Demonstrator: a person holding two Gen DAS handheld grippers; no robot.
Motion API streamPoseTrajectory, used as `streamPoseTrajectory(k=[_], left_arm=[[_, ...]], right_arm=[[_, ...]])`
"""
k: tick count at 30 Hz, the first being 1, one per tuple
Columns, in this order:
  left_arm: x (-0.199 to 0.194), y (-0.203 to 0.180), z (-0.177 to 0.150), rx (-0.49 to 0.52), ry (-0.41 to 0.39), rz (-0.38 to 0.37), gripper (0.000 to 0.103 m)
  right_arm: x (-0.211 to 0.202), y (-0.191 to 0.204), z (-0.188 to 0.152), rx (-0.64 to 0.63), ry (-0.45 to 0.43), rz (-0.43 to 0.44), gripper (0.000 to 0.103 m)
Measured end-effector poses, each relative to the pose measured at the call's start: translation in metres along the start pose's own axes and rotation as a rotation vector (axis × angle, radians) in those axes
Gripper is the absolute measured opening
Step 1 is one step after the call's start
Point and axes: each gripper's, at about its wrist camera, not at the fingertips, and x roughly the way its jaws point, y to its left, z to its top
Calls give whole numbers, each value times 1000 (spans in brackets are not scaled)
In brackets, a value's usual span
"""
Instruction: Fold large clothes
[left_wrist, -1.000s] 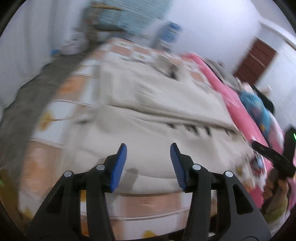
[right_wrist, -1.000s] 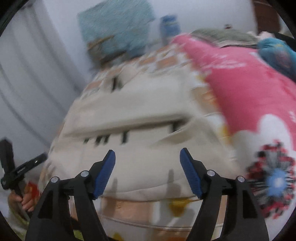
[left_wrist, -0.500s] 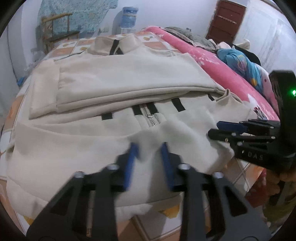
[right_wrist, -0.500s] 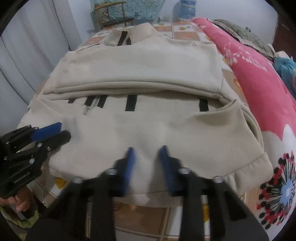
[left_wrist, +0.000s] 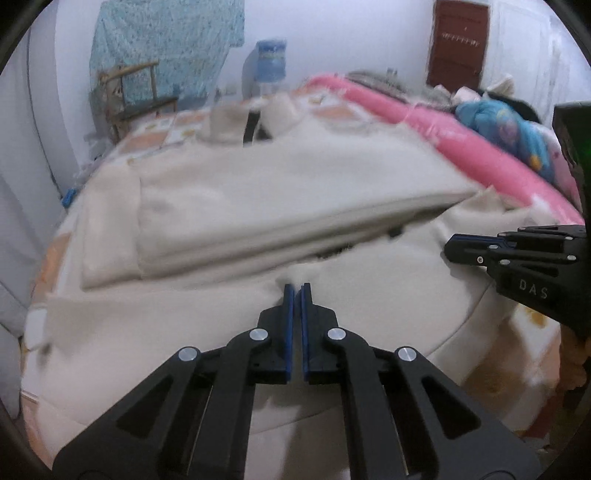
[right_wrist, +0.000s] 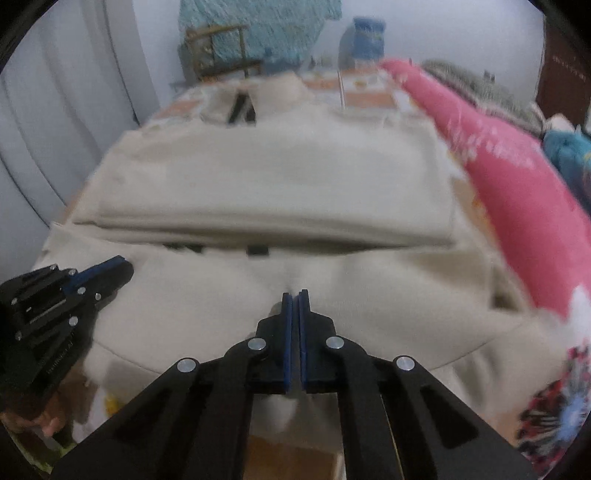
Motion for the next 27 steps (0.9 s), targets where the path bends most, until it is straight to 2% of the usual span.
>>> streamPoseTrajectory(k=[3, 7, 12, 15, 18, 20, 22, 27], left_arm=[[-2, -1, 1, -3, -5, 10, 4], [-4, 7, 0, -41, -3, -3, 11], [-40, 31, -5, -80, -57, 39, 12], [-64, 63, -17, -137, -53, 118, 13], [-78, 99, -32, -209, -16, 226, 23], [-83, 120, -41, -262, 18, 259, 26], [-86, 137, -51, -310, 51, 265, 27], [-88, 152, -63, -381, 98, 197, 35]], right_arm=[[-6, 1, 1, 1, -19, -9, 3], [-1, 2, -2, 5, -27, -14, 3], [3, -1, 1, 2, -33, -8, 3], [3, -1, 1, -2, -37, -7, 3], [3, -1, 1, -4, -39, -6, 3], [3, -1, 1, -2, -38, -6, 3], [3, -1, 1, 0, -38, -5, 3], [3, -1, 1, 0, -37, -4, 3]])
